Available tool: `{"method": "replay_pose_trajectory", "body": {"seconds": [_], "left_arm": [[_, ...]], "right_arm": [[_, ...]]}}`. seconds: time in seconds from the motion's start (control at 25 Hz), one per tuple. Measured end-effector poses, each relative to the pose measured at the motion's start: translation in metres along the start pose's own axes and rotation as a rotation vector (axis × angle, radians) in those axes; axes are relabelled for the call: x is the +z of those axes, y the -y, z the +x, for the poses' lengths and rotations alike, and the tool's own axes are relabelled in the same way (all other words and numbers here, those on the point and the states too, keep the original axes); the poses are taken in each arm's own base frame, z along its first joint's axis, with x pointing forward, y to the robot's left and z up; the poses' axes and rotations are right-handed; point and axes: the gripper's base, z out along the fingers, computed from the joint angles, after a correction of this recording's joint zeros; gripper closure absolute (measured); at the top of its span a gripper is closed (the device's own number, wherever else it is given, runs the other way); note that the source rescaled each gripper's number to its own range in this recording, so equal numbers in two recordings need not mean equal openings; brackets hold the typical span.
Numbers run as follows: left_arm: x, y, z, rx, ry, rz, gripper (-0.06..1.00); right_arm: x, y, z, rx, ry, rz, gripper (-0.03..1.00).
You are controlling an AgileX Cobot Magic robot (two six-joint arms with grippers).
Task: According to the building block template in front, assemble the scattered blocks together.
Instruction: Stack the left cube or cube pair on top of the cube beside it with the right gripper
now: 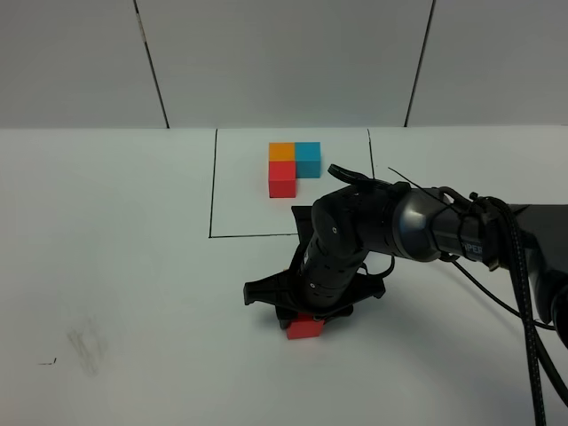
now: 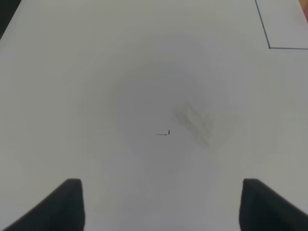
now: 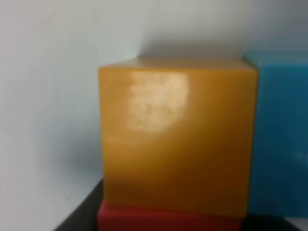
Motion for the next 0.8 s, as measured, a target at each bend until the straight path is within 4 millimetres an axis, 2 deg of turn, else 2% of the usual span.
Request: {"method": "replay_pose_trajectory", "body": {"seconds": [0.8], "left_arm": [[0.0000, 0.0000, 0.0000, 0.001, 0.000, 0.000, 0.34]], "right_arm": [[0.0020, 0.0070, -0.0055, -0.026, 0.067, 0.114, 0.96]]}}
